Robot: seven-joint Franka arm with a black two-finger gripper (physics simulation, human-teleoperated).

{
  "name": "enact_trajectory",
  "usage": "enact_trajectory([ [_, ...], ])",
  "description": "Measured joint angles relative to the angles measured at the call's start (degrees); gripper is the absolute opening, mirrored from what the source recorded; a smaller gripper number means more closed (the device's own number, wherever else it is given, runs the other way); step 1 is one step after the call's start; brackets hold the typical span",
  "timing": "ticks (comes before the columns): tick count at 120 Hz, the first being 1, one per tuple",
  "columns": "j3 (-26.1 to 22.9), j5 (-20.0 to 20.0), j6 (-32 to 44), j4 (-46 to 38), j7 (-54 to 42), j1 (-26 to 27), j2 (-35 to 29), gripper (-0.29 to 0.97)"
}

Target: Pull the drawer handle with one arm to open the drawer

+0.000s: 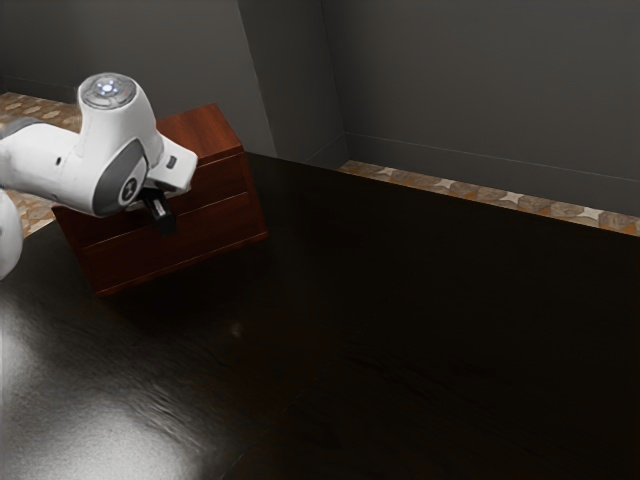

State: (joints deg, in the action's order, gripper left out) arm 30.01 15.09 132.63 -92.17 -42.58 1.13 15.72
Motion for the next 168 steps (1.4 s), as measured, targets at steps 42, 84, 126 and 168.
enact_trajectory([
  [42,-3.85,-0.51,-0.27,2.68,-0.17,-3.41,2.49,0.68],
  [84,-4.85,-1.06,-0.82,2.92,-0.27,-4.11,3.29,0.68],
  [126,-5.78,-2.49,-3.33,1.86,-0.31,-4.47,1.28,0.66],
  [168,-7.15,-2.48,-4.27,-2.93,-0.33,-4.45,-3.24,0.68],
])
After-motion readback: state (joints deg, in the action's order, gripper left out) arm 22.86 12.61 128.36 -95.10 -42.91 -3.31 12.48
